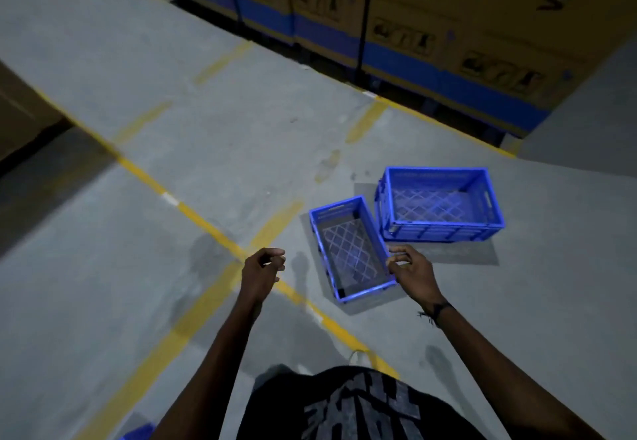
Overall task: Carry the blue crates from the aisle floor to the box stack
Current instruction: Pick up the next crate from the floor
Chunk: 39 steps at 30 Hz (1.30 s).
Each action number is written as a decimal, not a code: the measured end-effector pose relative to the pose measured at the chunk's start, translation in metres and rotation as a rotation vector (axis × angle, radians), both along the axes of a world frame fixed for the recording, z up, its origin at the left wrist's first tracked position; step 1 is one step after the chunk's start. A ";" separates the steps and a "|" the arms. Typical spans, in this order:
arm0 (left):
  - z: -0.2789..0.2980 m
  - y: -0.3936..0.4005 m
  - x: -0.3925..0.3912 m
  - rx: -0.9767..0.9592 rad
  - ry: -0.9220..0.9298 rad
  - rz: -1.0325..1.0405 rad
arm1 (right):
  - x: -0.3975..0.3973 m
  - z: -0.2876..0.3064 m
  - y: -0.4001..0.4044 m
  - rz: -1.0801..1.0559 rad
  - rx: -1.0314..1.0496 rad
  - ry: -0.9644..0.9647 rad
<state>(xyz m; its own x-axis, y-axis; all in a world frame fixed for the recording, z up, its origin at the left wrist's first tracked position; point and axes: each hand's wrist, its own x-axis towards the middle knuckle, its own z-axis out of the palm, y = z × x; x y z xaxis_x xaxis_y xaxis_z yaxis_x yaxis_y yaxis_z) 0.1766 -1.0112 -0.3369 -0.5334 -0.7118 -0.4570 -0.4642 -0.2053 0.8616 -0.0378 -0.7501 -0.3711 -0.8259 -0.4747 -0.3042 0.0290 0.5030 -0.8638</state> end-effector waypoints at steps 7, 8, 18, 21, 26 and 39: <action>0.003 -0.001 -0.100 -0.023 0.004 -0.160 | -0.049 -0.001 0.040 -0.165 0.007 -0.026; 0.002 -0.003 -0.115 -0.037 0.005 -0.188 | -0.054 -0.002 0.042 -0.190 0.018 -0.026; -0.012 0.004 -0.262 -0.031 0.032 -0.474 | -0.112 0.013 0.074 -0.538 0.028 0.009; -0.009 0.019 -0.298 -0.025 0.034 -0.503 | -0.140 0.014 0.093 -0.594 0.013 0.009; -0.018 0.047 -0.344 -0.036 0.048 -0.521 | -0.195 0.010 0.129 -0.627 0.006 -0.005; -0.040 0.154 -0.429 -0.120 -0.059 -0.252 | -0.381 0.001 0.261 -0.443 0.062 -0.005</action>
<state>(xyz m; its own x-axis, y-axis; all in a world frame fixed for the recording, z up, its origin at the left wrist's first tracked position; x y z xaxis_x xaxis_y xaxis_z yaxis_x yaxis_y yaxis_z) -0.2523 -0.8574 -0.3769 -0.6758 -0.6108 -0.4125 -0.5373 0.0251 0.8430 -0.4187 -0.4889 -0.3703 -0.9439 -0.0566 -0.3252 0.2572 0.4917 -0.8319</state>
